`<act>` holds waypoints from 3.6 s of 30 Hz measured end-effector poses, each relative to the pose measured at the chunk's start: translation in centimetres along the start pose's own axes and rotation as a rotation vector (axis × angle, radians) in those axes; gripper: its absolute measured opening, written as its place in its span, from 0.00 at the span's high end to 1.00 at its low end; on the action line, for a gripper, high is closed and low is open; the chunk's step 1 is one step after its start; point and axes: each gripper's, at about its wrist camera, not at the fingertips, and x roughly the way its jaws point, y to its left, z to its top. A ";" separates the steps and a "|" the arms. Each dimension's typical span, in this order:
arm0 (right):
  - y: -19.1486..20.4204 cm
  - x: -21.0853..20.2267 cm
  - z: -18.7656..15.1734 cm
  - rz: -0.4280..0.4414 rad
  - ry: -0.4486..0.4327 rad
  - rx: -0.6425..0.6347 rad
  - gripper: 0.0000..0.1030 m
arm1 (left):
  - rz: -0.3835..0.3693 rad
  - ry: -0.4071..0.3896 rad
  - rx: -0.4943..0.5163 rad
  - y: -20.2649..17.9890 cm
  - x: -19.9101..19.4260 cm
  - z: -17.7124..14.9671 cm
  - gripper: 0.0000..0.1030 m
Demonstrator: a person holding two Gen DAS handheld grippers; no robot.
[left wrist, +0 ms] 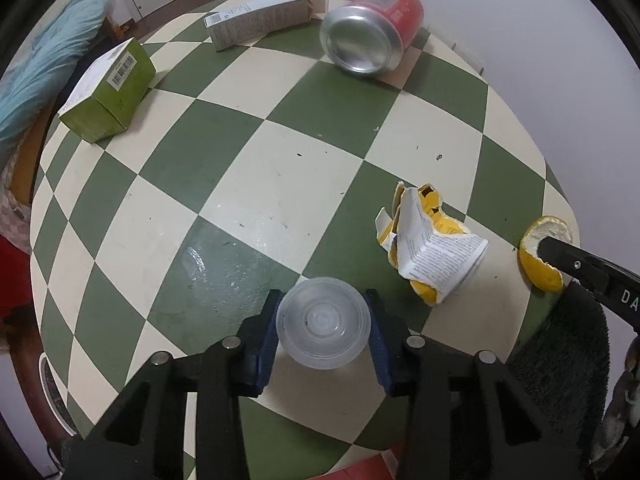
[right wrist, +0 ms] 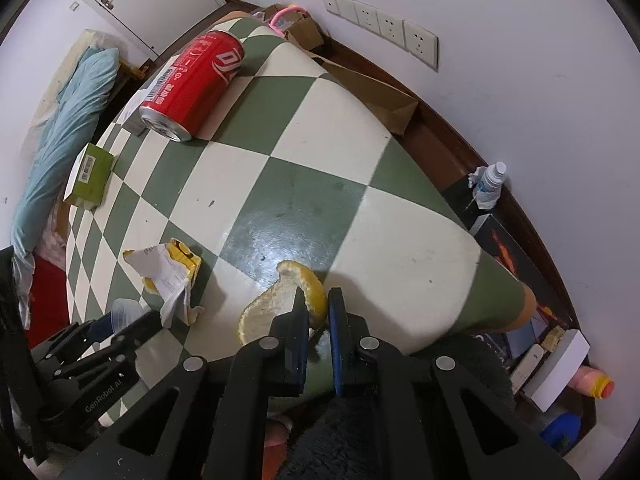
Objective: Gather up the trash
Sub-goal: 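Grasp the clear plastic cup with the left tool while the right tool grasps the orange peel, then carry the cup and orange peel over the white bin and open both tools, then move both tools back over the table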
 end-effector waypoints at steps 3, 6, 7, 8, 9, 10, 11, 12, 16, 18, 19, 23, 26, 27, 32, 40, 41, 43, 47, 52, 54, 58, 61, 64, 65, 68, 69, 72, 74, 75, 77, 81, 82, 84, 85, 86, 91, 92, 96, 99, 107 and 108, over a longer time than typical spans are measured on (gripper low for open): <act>0.1 0.2 0.3 0.004 0.005 0.001 0.89 | 0.001 -0.004 0.009 -0.5 -0.1 0.0 0.65; 0.2 0.2 0.5 0.015 0.008 -0.001 0.84 | 0.004 0.006 0.007 -1.4 -0.2 -0.1 0.64; 0.4 0.2 0.5 0.032 0.006 0.001 0.74 | 0.003 0.010 0.005 -1.7 -0.4 -0.1 0.64; 0.6 0.1 0.5 0.040 0.003 0.000 0.67 | 0.002 0.011 0.006 -1.9 -0.7 -0.2 0.64; 0.9 0.1 0.5 0.041 0.000 -0.004 0.56 | -0.001 0.011 0.007 0.1 -0.2 0.1 0.64; 1.4 0.2 0.5 0.028 -0.003 -0.015 0.52 | 0.000 0.010 0.010 0.2 -0.1 0.2 0.64; 1.7 0.3 0.4 0.010 -0.007 -0.029 0.52 | -0.001 0.008 0.012 0.1 0.0 0.2 0.64; 2.1 0.3 0.4 -0.008 -0.011 -0.045 0.52 | -0.001 0.008 0.012 -0.1 0.0 0.1 0.64; 3.4 0.6 0.1 -0.074 -0.035 -0.109 0.63 | -0.005 0.001 0.014 -0.1 0.0 -0.2 0.65; 3.9 0.7 -0.1 -0.099 -0.042 -0.140 0.75 | -0.005 -0.002 0.013 -0.1 -0.1 -0.2 0.65; 3.9 0.7 -0.1 -0.104 -0.044 -0.144 0.83 | -0.007 -0.004 0.010 0.0 -0.1 -0.3 0.65; 4.2 0.1 -0.3 -0.107 -0.060 -0.158 0.89 | 0.003 -0.033 0.013 0.1 -1.2 -0.5 0.65; 4.7 -1.3 -0.3 -0.097 -0.085 -0.165 0.90 | 0.011 -0.076 0.008 0.7 -3.1 -0.2 0.65; 5.0 -2.0 -0.2 -0.094 -0.099 -0.170 0.90 | 0.016 -0.089 0.006 0.9 -3.7 -0.1 0.65; 7.6 -5.5 0.2 -0.067 -0.164 -0.203 0.90 | 0.063 -0.211 -0.033 4.1 -9.0 0.3 0.65; 16.7 -10.6 0.4 0.037 -0.249 -0.318 0.90 | 0.119 -0.378 -0.179 13.2 -17.1 -0.6 0.65; 17.9 -11.0 0.2 0.049 -0.254 -0.337 0.90 | 0.129 -0.397 -0.203 14.6 -18.0 -1.0 0.65; 21.4 -11.6 -0.3 0.082 -0.262 -0.386 0.90 | 0.162 -0.430 -0.251 17.8 -19.9 -1.9 0.65; 28.3 -11.8 -1.7 0.134 -0.263 -0.488 0.90 | 0.209 -0.465 -0.334 23.5 -22.1 -3.9 0.65; 37.5 -9.8 -4.0 0.201 -0.216 -0.616 0.90 | 0.288 -0.467 -0.439 30.8 -23.2 -7.7 0.65; 40.6 -8.5 -5.2 0.227 -0.190 -0.651 0.90 | 0.313 -0.458 -0.479 33.2 -23.2 -9.3 0.65; 48.0 -5.1 -8.8 0.279 -0.117 -0.733 0.90 | 0.363 -0.412 -0.576 39.6 -22.3 -13.3 0.65; 53.1 -2.0 -12.1 0.311 -0.049 -0.793 0.90 | 0.386 -0.386 -0.647 43.3 -21.5 -16.1 0.65; 57.8 0.9 -15.7 0.325 0.016 -0.862 0.90 | 0.401 -0.348 -0.726 47.3 -20.2 -19.0 0.65; 59.1 1.9 -16.7 0.326 0.035 -0.881 0.90 | 0.401 -0.336 -0.748 48.4 -19.8 -19.8 0.65; 63.4 5.4 -20.0 0.323 0.119 -0.946 0.90 | 0.389 -0.287 -0.836 52.4 -18.1 -23.2 0.65; 64.5 6.5 -20.9 0.318 0.143 -0.964 0.90 | 0.374 -0.272 -0.871 53.8 -17.4 -24.3 0.65; 68.6 11.3 -24.3 0.289 0.243 -1.026 0.90 | 0.321 -0.223 -0.968 57.5 -15.1 -27.5 0.65; 70.5 13.9 -25.9 0.269 0.299 -1.048 0.90 | 0.284 -0.187 -1.026 60.0 -13.4 -29.5 0.65; 71.3 15.2 -26.6 0.263 0.326 -1.053 0.90 | 0.266 -0.169 -1.057 61.1 -12.5 -30.5 0.65; 73.2 17.8 -28.1 0.243 0.375 -1.076 0.90 | 0.210 -0.144 -1.113 63.0 -10.9 -32.2 0.65; 75.7 21.8 -30.4 0.213 0.449 -1.092 0.90 | 0.126 -0.099 -1.189 65.1 -8.4 -34.6 0.64; 76.1 22.6 -30.9 0.208 0.463 -1.098 0.90 | 0.113 -0.088 -1.204 65.4 -7.9 -35.0 0.64; 77.0 24.2 -31.9 0.193 0.479 -1.112 0.90 | 0.117 -0.068 -1.226 65.8 -7.3 -35.8 0.58; 77.5 25.0 -32.0 0.194 0.490 -1.119 0.90 | 0.114 -0.070 -1.237 65.9 -7.2 -36.1 0.48; 77.8 25.5 -32.3 0.191 0.501 -1.128 0.90 | 0.114 -0.077 -1.257 66.1 -7.3 -36.5 0.34; 79.1 27.6 -34.2 0.175 0.538 -1.170 0.85 | 0.223 -0.045 -1.285 66.3 -7.5 -38.5 0.11; 79.3 27.7 -34.4 0.170 0.538 -1.173 0.79 | 0.251 -0.033 -1.278 66.2 -7.6 -38.6 0.11; 79.2 27.0 -35.3 0.152 0.512 -1.206 0.01 | 0.374 0.004 -1.242 65.5 -8.1 -39.3 0.11; 78.8 26.0 -35.7 0.111 0.465 -1.256 0.01 | 0.435 0.015 -1.229 64.9 -8.9 -39.6 0.11; 77.4 21.9 -34.4 0.122 0.397 -1.247 0.01 | 0.496 -0.014 -1.214 63.2 -11.9 -39.9 0.11; 77.2 21.2 -34.3 0.130 0.390 -1.247 0.01 | 0.499 -0.019 -1.213 62.9 -12.2 -39.7 0.11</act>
